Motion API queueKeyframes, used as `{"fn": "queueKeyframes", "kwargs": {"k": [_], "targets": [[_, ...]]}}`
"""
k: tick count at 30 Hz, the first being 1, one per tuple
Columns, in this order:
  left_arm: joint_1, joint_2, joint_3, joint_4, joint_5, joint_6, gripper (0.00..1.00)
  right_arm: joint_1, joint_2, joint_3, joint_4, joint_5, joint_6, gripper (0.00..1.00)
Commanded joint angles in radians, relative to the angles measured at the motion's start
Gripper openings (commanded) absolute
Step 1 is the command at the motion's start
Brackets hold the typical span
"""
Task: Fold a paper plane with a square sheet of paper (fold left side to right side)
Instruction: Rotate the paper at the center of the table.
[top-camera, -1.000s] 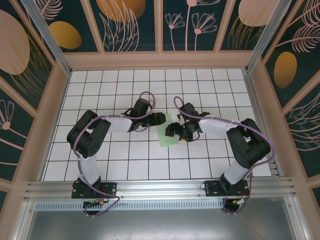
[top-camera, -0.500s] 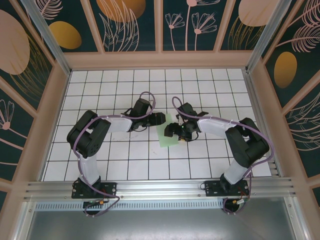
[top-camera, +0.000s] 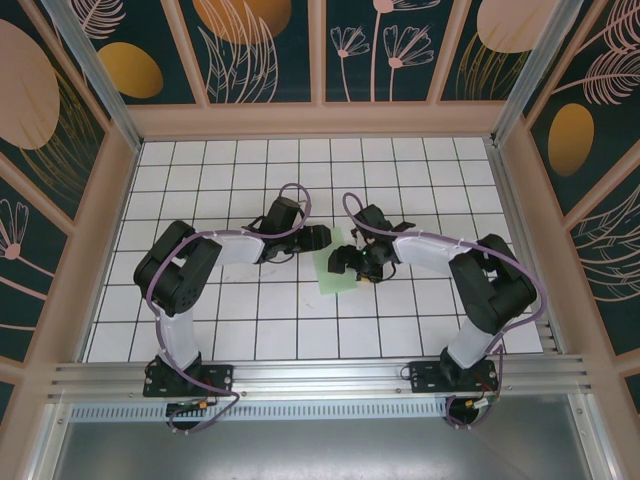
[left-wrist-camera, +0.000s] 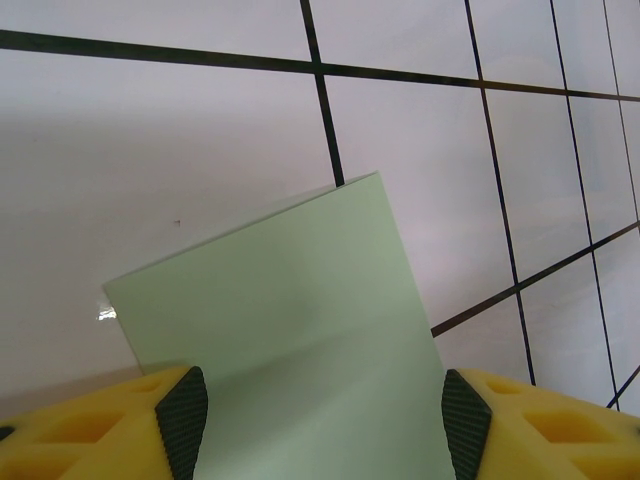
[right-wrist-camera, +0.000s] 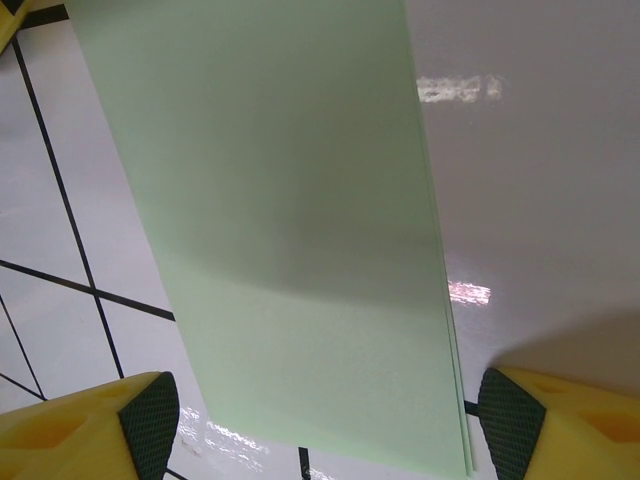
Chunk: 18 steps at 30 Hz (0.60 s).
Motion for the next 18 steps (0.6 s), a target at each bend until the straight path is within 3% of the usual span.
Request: {"fn": "queueKeyframes", "kwargs": {"k": [1,18], "targets": [[0.005,0.006,-0.026,-0.063,-0.034,0.008,0.67,0.021,0.038,0.028,0.006,-0.016,0.017,0.82],[0.005,0.006,-0.032,-0.055,-0.032,0.006,0.67,0.025,0.035,0.057,0.021,-0.047,0.025,0.82]]}}
